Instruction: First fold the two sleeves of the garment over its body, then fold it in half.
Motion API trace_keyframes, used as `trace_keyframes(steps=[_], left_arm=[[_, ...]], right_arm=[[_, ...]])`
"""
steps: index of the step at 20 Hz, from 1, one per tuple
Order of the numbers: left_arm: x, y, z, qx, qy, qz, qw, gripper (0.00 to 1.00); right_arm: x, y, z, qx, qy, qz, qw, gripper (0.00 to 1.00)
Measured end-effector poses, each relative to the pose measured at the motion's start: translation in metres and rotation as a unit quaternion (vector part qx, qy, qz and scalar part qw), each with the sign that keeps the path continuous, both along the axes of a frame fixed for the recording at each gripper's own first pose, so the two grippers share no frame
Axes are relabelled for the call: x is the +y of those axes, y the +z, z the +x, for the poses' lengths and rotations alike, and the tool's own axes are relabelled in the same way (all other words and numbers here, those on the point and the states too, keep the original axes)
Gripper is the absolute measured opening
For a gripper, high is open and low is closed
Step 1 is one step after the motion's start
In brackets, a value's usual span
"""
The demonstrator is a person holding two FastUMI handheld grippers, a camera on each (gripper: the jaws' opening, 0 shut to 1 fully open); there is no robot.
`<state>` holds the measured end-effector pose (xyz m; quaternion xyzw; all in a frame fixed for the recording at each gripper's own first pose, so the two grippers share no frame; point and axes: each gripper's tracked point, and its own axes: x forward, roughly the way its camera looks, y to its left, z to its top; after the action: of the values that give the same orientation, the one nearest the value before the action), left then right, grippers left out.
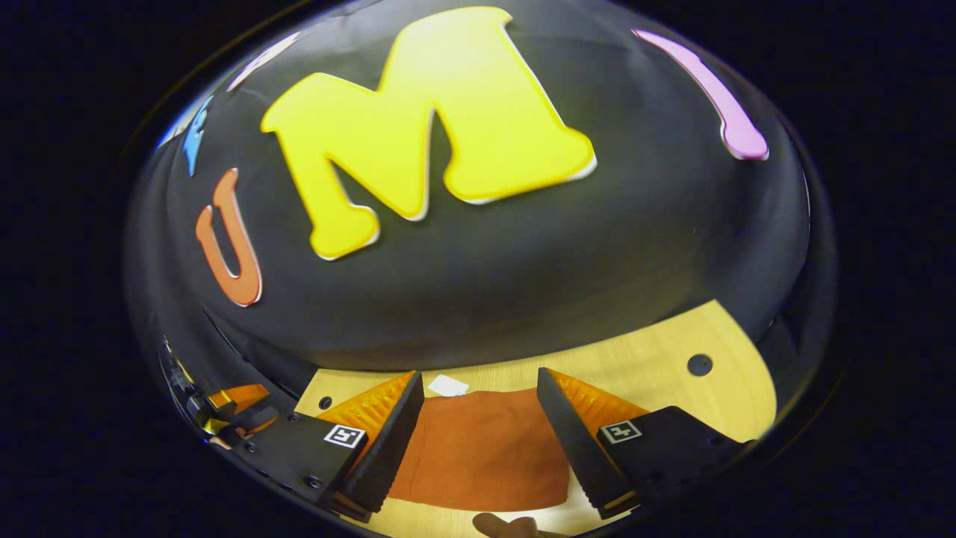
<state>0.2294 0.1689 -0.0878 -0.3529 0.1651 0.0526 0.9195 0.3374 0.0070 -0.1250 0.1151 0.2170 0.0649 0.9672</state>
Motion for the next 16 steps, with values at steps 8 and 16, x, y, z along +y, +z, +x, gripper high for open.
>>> trace_keyframes(steps=[8, 16], left_arm=[[-0.037, 0.062, -0.136, -0.038, -0.017, 0.207, 0.977, 0.98], [-0.064, 0.067, -0.228, -0.046, 0.001, 0.268, 0.962, 0.98]], right_arm=[[0.026, 0.038, -0.141, -0.11, -0.002, -0.108, 0.988, 0.98], [0.02, 0.017, -0.245, -0.131, -0.006, -0.144, 0.981, 0.96]])
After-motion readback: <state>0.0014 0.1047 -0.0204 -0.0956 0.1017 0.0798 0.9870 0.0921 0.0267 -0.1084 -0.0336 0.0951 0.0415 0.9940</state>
